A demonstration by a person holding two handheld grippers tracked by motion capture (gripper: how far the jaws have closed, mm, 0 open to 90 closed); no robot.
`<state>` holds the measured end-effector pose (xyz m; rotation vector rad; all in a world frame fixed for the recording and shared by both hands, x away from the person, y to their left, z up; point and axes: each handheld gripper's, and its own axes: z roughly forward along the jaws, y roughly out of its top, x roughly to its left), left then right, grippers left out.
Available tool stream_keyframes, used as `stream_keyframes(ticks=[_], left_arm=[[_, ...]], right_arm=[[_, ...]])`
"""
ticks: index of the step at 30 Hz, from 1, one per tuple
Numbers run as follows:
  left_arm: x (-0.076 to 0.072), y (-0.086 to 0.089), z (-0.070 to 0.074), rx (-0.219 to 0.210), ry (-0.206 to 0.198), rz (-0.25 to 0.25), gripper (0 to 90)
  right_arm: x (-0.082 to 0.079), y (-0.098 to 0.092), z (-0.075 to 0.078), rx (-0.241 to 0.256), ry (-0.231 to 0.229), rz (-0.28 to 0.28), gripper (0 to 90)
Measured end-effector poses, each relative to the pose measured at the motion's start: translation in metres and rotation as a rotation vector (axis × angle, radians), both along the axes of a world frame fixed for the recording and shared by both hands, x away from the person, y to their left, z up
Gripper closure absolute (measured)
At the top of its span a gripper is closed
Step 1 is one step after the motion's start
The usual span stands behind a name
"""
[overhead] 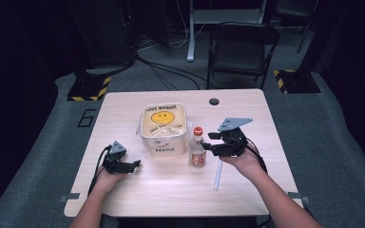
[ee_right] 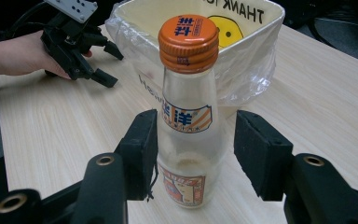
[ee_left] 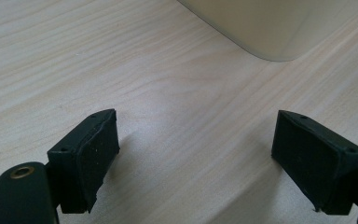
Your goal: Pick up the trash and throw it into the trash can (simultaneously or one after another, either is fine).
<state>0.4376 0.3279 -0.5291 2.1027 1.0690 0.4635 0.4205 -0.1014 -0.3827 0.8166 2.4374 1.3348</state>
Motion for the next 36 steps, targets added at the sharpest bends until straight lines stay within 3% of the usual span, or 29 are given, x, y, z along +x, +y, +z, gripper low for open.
stream_keyframes(ticks=[36], left_arm=[[0.000, 0.000, 0.000, -0.002, 0.000, -0.004, 14.7]], right_arm=[[0.019, 0.026, 0.007, 0.023, -0.002, 0.009, 53.4]])
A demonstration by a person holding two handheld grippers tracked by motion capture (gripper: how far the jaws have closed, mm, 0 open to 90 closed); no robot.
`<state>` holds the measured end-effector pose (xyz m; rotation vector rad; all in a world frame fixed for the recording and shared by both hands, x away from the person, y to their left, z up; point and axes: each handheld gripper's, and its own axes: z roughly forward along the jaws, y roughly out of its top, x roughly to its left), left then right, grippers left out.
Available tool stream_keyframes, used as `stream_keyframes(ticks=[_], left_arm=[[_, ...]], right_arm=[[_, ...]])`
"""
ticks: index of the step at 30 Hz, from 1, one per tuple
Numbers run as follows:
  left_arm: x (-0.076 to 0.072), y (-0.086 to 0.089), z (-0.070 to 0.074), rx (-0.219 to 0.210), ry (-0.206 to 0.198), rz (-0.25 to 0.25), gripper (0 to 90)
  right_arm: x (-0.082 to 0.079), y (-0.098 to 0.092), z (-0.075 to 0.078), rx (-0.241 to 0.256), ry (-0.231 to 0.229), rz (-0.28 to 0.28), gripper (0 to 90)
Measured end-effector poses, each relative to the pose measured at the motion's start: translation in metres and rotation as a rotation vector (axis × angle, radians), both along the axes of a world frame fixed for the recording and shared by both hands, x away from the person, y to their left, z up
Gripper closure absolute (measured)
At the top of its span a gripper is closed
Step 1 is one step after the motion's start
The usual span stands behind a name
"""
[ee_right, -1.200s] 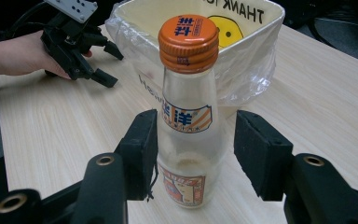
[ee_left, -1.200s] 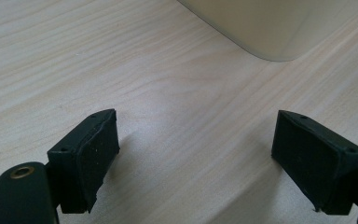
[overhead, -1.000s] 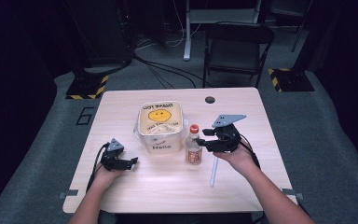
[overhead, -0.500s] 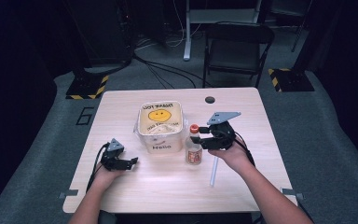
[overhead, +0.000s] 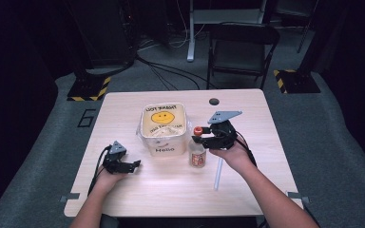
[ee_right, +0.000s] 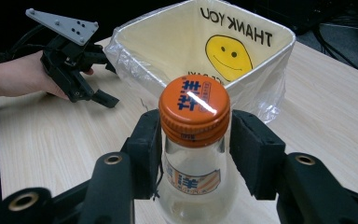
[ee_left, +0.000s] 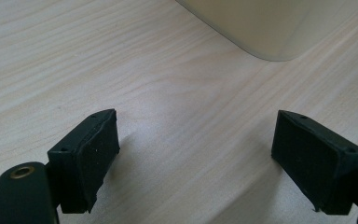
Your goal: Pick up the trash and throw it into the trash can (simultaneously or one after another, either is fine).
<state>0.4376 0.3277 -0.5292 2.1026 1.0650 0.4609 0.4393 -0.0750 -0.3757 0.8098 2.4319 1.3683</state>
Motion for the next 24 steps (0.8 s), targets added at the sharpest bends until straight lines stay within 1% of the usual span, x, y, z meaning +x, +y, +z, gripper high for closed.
stream_keyframes(ticks=[5, 6, 14, 17, 19, 24], left_arm=[[0.000, 0.000, 0.000, 0.000, 0.000, 0.000, 14.7], [0.000, 0.000, 0.000, 0.000, 0.000, 0.000, 14.7], [0.000, 0.000, 0.000, -0.003, 0.002, 0.001, 14.7], [0.000, 0.000, 0.000, -0.002, 0.001, 0.000, 14.7], [0.000, 0.000, 0.000, -0.002, 0.001, 0.000, 14.7], [0.000, 0.000, 0.000, 0.000, 0.001, -0.001, 14.7]], right_arm=[[0.001, 0.002, 0.002, 0.000, -0.005, 0.003, 57.5], [0.001, 0.003, 0.002, -0.005, -0.013, 0.003, 58.0], [-0.001, 0.005, 0.006, -0.024, -0.026, 0.001, 60.2], [-0.002, 0.005, 0.008, -0.031, -0.044, 0.004, 61.1], [-0.003, 0.006, 0.010, -0.036, -0.047, 0.000, 61.4], [-0.002, 0.007, 0.013, -0.044, -0.030, 0.010, 61.6]])
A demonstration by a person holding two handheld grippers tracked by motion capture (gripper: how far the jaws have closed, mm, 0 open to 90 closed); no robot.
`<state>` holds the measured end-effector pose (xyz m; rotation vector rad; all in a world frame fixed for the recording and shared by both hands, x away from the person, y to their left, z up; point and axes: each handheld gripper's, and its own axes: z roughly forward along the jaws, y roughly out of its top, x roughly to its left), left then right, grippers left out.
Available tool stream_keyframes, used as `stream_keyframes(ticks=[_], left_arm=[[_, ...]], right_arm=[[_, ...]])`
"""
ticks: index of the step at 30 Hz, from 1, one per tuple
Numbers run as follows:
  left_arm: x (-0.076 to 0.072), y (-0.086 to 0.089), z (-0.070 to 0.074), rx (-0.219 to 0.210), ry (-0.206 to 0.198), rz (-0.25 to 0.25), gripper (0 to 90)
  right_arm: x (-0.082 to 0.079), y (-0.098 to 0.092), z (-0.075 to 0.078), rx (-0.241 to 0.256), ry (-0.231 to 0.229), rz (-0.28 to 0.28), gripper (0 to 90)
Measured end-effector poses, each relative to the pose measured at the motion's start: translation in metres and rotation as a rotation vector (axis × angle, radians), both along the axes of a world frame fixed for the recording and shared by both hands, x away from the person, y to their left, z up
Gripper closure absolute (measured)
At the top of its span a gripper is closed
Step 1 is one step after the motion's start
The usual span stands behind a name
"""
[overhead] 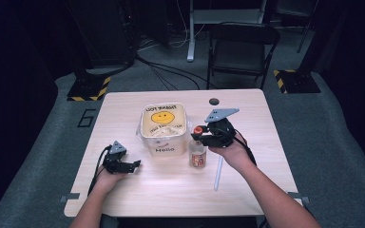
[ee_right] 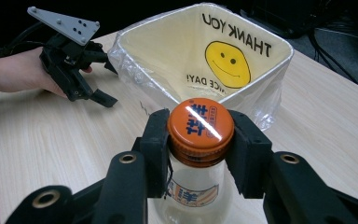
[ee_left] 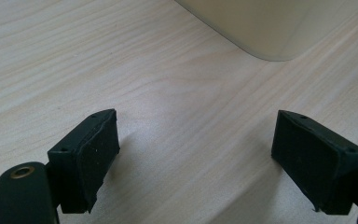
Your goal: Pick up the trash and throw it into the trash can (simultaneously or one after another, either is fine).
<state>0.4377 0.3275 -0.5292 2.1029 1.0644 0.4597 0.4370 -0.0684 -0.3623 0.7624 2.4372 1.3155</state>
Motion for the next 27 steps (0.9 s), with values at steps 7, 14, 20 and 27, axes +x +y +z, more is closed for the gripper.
stream_keyframes(ticks=[7, 14, 20, 27], left_arm=[[0.000, 0.001, 0.000, 0.008, -0.003, -0.005, 14.7], [0.000, 0.000, 0.000, 0.006, -0.003, -0.004, 14.7], [0.000, 0.000, 0.000, 0.006, -0.003, -0.004, 14.7], [0.000, 0.000, 0.000, 0.007, -0.003, -0.004, 14.7]], right_arm=[[-0.001, -0.001, 0.010, 0.002, -0.012, 0.003, 61.6], [-0.002, -0.002, 0.020, -0.007, -0.016, 0.006, 61.7], [-0.003, -0.003, 0.029, -0.010, -0.023, 0.009, 61.7], [-0.003, -0.004, 0.042, -0.013, -0.025, 0.011, 61.7]])
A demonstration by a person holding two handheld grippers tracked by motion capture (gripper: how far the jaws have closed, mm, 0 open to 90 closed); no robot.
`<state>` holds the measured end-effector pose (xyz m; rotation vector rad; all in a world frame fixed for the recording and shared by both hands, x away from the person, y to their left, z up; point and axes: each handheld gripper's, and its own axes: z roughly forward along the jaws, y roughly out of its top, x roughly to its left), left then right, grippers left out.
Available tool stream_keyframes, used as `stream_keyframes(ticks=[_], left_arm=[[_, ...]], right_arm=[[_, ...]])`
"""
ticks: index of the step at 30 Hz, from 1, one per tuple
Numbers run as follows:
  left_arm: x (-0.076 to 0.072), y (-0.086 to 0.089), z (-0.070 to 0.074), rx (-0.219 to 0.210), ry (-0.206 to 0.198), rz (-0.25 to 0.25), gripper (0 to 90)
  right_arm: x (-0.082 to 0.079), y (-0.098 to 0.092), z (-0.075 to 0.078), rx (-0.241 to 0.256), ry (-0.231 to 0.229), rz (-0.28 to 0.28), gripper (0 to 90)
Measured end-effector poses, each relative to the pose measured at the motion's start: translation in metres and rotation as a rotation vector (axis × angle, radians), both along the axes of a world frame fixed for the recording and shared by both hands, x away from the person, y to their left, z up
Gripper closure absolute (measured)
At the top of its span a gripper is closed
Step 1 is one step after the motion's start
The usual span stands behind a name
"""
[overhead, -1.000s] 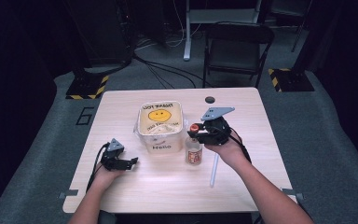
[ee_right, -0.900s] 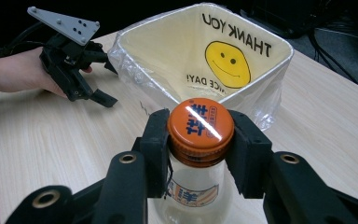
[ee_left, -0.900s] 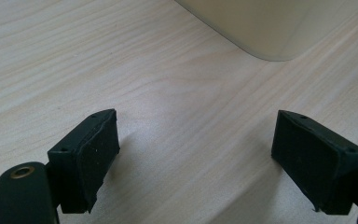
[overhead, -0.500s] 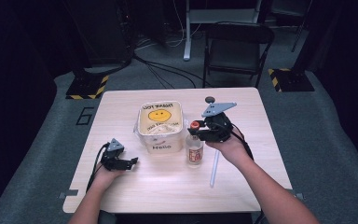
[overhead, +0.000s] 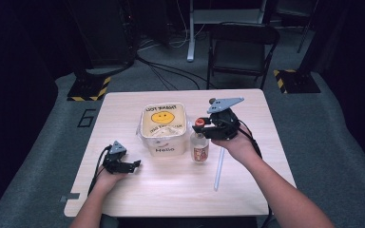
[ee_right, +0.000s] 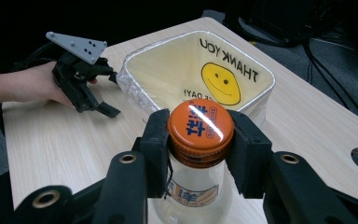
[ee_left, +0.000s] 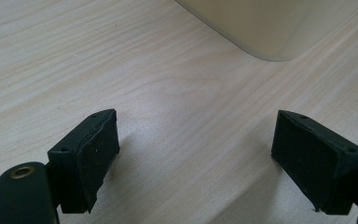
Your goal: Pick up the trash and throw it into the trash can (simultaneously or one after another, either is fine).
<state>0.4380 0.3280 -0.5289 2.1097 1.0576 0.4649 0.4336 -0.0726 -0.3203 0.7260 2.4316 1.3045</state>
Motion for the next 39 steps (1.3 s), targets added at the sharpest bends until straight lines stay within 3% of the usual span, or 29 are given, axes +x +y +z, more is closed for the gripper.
stream_keyframes(ticks=[21, 39], left_arm=[[0.000, 0.000, 0.000, 0.001, 0.000, -0.001, 14.7], [0.000, 0.000, 0.000, 0.000, 0.000, 0.000, 14.7]], right_arm=[[0.006, -0.005, 0.034, 0.017, -0.013, -0.003, 61.7], [0.013, 0.006, 0.067, -0.004, -0.048, 0.000, 61.7]])
